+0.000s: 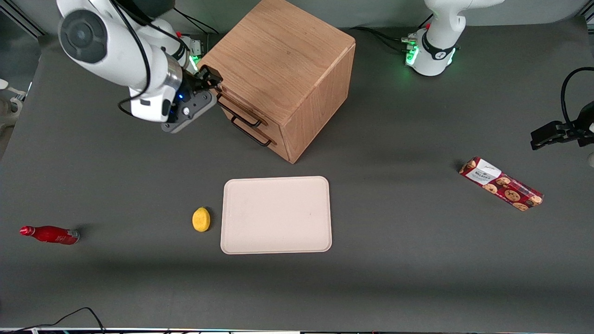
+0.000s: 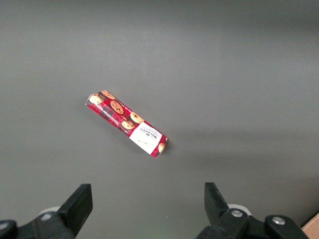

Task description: Open upper drawer

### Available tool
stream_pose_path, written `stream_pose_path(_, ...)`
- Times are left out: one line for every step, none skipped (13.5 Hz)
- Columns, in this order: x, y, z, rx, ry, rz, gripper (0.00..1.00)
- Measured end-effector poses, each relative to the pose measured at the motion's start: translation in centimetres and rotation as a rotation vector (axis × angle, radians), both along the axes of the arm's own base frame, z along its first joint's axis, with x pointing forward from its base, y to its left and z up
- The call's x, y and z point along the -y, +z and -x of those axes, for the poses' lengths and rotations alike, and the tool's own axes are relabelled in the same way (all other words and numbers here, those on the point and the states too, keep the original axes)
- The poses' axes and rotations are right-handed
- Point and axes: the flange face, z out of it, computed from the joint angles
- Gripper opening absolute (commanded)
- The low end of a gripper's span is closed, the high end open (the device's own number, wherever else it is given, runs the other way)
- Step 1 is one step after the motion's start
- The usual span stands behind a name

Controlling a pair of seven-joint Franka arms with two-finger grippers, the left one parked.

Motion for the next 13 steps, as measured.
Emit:
stream_pose_path(0.0, -1.4, -0.3, -0.009, 0.011, 0.000, 1.00)
stream_pose_path(-0.1, -2.7, -0.5, -0.024, 0.017, 0.004, 1.00)
stream_pose_path(-0.2, -4.0, -0.7, -0.038, 0.021, 0.010, 1.00)
stream_pose_path(-0.4, -5.1, -0.8, -0.049, 0.023, 0.015, 1.00)
stream_pose_path(-0.7, -6.1, -1.0, -0.052, 0.030, 0.016, 1.00)
stream_pose_path(-0.9, -7.1, -1.0, -0.052, 0.040, 0.012, 1.00)
stream_pose_path(-1.0, -8.1, -0.9, -0.058, 0.046, 0.006, 1.00)
stream_pose_path(-1.0, -8.8, -0.8, -0.070, 0.048, 0.000, 1.00)
stream_pose_path(-1.0, -9.3, -0.6, -0.081, 0.048, -0.004, 1.00)
stream_pose_path(-1.0, -9.8, -0.3, -0.093, 0.049, -0.005, 1.00)
stream_pose_path(-1.0, -10.3, -0.1, -0.104, 0.051, -0.004, 1.00)
stream_pose_path(-1.0, -10.7, 0.1, -0.113, 0.059, -0.004, 1.00)
stream_pose_path(-1.1, -11.2, 0.3, -0.120, 0.081, -0.009, 1.00)
